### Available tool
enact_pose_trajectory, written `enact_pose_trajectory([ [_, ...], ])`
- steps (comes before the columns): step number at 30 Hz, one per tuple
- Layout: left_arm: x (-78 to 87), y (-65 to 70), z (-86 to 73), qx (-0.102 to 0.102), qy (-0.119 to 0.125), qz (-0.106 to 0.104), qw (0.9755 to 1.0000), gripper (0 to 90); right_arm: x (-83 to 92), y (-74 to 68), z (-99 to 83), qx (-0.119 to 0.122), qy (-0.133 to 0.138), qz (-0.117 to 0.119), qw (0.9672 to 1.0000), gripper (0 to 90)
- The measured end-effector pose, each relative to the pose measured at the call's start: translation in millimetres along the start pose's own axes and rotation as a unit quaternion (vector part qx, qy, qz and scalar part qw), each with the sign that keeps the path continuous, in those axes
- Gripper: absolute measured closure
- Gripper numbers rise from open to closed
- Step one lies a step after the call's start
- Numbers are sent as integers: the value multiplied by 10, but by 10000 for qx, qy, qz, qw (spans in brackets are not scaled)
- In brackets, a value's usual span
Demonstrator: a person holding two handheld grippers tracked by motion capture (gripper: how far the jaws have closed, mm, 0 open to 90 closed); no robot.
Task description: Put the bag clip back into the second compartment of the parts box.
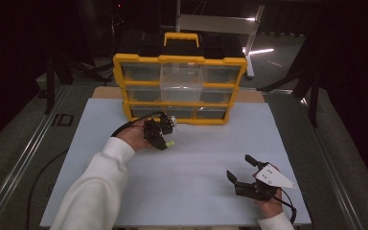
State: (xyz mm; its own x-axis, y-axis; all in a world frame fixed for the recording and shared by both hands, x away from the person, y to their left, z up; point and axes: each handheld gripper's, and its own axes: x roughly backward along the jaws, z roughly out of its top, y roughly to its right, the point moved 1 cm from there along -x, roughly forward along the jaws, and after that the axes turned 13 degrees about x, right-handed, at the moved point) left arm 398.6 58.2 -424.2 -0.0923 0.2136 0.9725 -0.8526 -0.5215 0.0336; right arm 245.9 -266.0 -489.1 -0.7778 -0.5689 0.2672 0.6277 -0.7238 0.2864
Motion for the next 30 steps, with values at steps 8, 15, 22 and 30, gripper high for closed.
enact_pose_trajectory([
  [8,65,-14,-46,36,47,-25,10000,786,5,7,2,-20,39,-23,10000,130],
  [15,175,-40,-91,80,193,-31,9998,786,14,18,3,-49,67,-85,9999,114],
  [22,335,-47,-114,68,297,27,9995,785,23,23,5,-36,104,-98,9999,108],
  [30,499,-49,-108,-5,371,93,9993,785,20,22,3,-41,67,-135,9999,104],
])
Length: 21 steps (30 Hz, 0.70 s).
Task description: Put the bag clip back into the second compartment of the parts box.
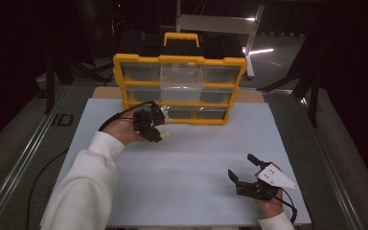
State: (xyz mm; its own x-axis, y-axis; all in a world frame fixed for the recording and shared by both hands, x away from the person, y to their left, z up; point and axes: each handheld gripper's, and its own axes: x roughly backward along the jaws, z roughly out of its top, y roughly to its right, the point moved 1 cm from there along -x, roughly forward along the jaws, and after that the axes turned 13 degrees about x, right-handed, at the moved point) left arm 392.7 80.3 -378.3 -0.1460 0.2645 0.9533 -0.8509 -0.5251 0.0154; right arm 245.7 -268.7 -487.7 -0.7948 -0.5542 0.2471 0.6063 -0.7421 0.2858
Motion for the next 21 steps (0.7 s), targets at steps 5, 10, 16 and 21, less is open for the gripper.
enact_pose_trajectory([
  [5,100,-2,23,-21,20,28,10000,786,-3,6,-4,11,-20,-32,10000,104],
  [10,216,-11,61,-178,-24,77,9998,785,-4,5,-4,11,-25,-35,10000,105],
  [16,328,2,104,-189,-17,87,9998,785,-3,8,-5,5,-32,-54,10000,105],
  [21,413,-12,155,-256,-30,159,9995,785,-3,8,-5,6,-31,-55,10000,105],
])
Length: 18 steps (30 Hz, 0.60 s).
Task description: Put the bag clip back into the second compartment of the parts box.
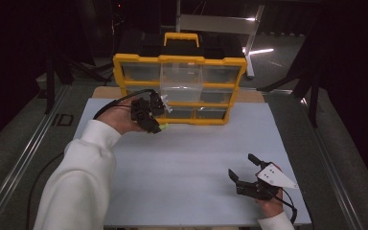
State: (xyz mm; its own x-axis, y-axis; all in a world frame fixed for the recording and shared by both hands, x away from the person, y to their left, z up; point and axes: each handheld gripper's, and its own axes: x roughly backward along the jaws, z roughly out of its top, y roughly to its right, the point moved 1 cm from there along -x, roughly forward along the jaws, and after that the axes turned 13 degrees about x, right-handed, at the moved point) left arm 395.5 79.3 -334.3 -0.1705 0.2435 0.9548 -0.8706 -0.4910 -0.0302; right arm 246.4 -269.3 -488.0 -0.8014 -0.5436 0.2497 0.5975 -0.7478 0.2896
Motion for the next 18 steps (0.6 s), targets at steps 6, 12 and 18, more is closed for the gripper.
enact_pose_trajectory([
  [6,84,-15,46,-31,-5,12,10000,785,-2,2,-3,-13,-8,-17,10000,105],
  [12,141,-28,83,-46,-10,35,10000,785,-3,2,-4,-26,-12,-13,10000,105],
  [18,200,-46,111,-33,-7,49,10000,785,-9,0,-7,-24,-16,-8,10000,105],
])
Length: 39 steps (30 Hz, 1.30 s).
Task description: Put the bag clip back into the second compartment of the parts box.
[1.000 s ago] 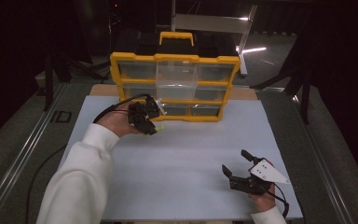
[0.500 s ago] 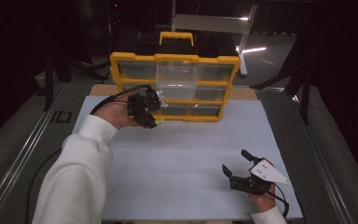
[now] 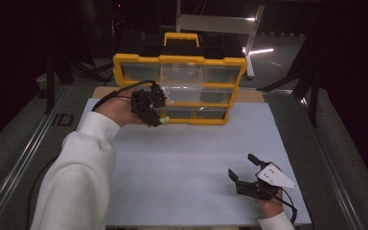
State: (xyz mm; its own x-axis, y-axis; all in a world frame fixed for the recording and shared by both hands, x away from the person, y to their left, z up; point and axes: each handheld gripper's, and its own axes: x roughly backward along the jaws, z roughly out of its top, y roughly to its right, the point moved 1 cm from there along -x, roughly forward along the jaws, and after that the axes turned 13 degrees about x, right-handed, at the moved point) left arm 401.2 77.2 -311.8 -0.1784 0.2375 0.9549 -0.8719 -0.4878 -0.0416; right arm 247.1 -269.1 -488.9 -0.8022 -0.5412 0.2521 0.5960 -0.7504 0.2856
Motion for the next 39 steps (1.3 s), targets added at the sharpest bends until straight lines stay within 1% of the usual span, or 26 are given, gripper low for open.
enact_pose_trajectory([
  [6,53,-21,18,23,-18,-4,10000,785,-1,0,0,-13,3,7,10000,105],
  [9,63,-31,33,-7,-51,12,10000,785,1,1,0,-19,2,9,10000,105],
  [12,86,-40,47,37,-74,22,10000,785,2,1,0,-24,4,6,10000,105],
  [16,124,-52,71,-6,-82,38,10000,786,3,3,0,-24,2,-1,10000,105],
  [18,147,-59,79,2,-81,38,10000,785,4,6,-1,-16,5,-4,10000,105],
  [19,157,-58,81,39,-75,28,10000,786,3,7,-1,-11,8,-9,10000,105],
  [20,169,-65,87,6,-77,27,10000,785,3,9,-2,-7,9,-7,10000,105],
  [22,184,-61,93,37,-66,18,10000,785,3,9,-2,1,11,-6,10000,105],
  [23,191,-63,99,2,-86,29,10000,786,4,5,-1,-14,6,-4,10000,105],
  [28,221,-80,121,-16,-95,38,9999,786,5,11,-2,-6,14,-8,10000,105],
  [34,273,-109,158,31,-40,1,10000,786,3,11,-3,-12,18,-3,10000,105],
  [36,284,-117,171,62,-8,0,10000,786,4,12,-3,-5,18,-8,10000,105],
  [37,295,-118,174,118,0,-8,9999,786,5,12,-3,-7,18,-7,10000,105],
  [39,318,-127,187,129,3,-9,9999,786,5,12,-3,-17,18,-3,10000,105],
])
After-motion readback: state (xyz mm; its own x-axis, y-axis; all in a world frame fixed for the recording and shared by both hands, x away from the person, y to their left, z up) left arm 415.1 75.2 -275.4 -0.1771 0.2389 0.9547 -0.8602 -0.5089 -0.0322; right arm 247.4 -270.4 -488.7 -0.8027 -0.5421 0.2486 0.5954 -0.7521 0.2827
